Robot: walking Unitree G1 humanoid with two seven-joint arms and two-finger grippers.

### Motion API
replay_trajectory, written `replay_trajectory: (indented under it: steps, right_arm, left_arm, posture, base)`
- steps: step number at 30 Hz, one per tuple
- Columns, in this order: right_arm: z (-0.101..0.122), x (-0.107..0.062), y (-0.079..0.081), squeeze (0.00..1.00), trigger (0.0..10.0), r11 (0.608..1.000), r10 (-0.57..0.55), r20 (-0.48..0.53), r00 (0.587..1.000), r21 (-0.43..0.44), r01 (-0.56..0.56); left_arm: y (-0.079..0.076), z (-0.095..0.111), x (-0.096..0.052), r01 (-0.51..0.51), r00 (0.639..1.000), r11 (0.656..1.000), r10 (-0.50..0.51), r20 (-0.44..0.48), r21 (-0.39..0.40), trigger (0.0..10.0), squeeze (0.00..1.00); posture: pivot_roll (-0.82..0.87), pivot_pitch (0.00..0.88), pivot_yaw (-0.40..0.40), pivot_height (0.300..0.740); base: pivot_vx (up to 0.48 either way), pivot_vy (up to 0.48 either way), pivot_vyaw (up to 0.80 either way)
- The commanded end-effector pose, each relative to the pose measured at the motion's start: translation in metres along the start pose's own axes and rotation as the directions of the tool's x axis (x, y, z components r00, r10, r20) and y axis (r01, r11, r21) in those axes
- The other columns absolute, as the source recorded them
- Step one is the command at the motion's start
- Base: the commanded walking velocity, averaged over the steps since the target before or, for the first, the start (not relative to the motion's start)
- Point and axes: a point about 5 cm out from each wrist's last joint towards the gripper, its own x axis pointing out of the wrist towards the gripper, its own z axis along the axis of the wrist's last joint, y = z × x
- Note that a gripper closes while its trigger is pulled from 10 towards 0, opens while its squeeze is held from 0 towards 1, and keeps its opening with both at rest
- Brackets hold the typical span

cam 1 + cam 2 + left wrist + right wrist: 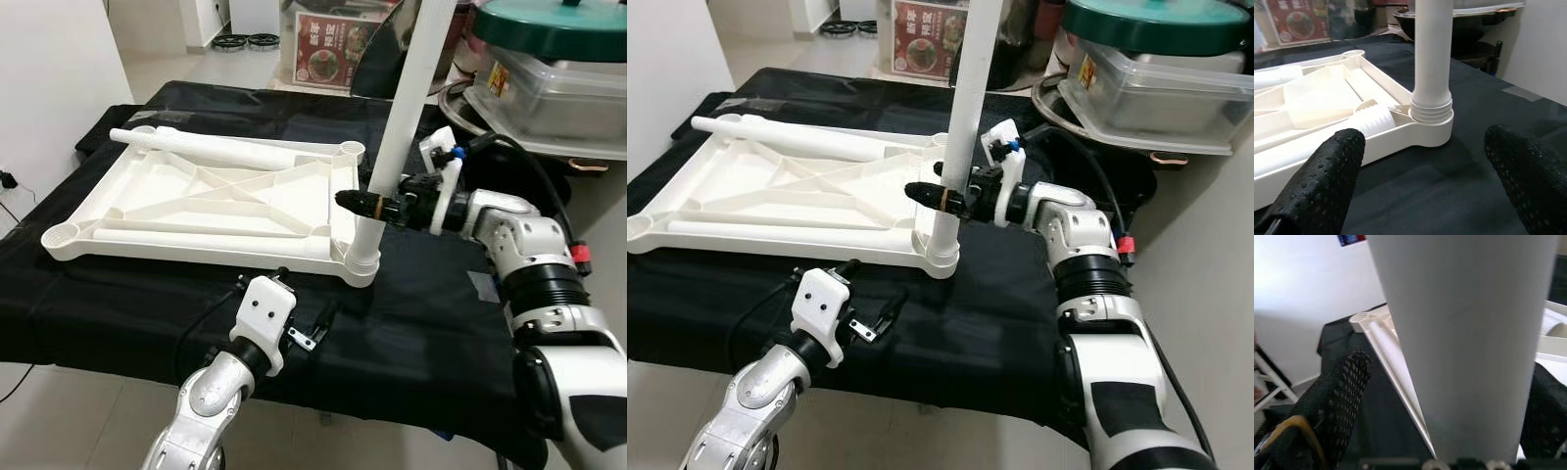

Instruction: Building children table

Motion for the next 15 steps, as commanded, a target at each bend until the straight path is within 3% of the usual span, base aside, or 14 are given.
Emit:
replay_trajectory:
  steps: [1,7,10,11,12,13,15]
  right_arm:
    - [0.005,0.001,0.004,0.0,10.0,0.995,0.103,0.013,0.995,0.008,-0.103]
    - [0.014,0.0,0.007,0.0,10.0,0.98,0.2,0.041,0.979,0.015,-0.2]
    - [0.015,0.0,0.008,0.0,10.0,0.976,0.215,0.047,0.976,0.013,-0.215]
    - [0.015,0.002,0.008,0.0,9.5,0.975,0.22,0.048,0.974,0.01,-0.22]
    - [0.014,0.003,0.008,0.0,0.7,0.975,0.221,0.042,0.974,0.005,-0.221]
    - [0.013,0.005,0.007,0.0,0.0,0.978,0.209,0.043,0.977,-0.002,-0.209]
    - [0.013,0.007,0.006,0.0,0.0,0.981,0.195,0.045,0.98,-0.003,-0.195]
  left_arm:
    - [-0.007,-0.003,-0.004,0.044,0.999,0.999,-0.045,-0.021,-0.029,10.0,0.0]
    - [-0.022,-0.008,-0.011,0.172,0.983,0.979,-0.178,-0.043,-0.112,10.0,0.0]
    - [-0.025,-0.008,-0.013,0.191,0.98,0.975,-0.197,-0.043,-0.118,10.0,0.0]
    - [-0.029,-0.009,-0.015,0.218,0.973,0.968,-0.225,-0.046,-0.126,10.0,0.0]
    - [-0.031,-0.01,-0.016,0.228,0.971,0.966,-0.234,-0.046,-0.121,10.0,0.0]
    - [-0.03,-0.01,-0.016,0.219,0.973,0.969,-0.226,-0.043,-0.118,10.0,0.0]
    - [-0.029,-0.01,-0.016,0.207,0.976,0.972,-0.213,-0.044,-0.112,10.0,0.0]
  posture:
    - [0.15,0.079,-0.083,0.74]
    - [0.15,0.081,-0.082,0.74]
    - [0.16,0.08,-0.083,0.74]
    - [0.15,0.08,-0.08,0.74]
    - [0.16,0.079,-0.083,0.74]
    - [0.16,0.078,-0.082,0.74]
    - [0.16,0.074,-0.086,0.74]
  base:
    - [0.0,0.0,0.0]
    - [0.0,0.0,0.0]
    - [0.0,0.0,0.0]
    - [0.0,0.0,0.0]
    - [0.0,0.0,0.0]
    - [0.0,0.0,0.0]
    - [0.0,0.0,0.0]
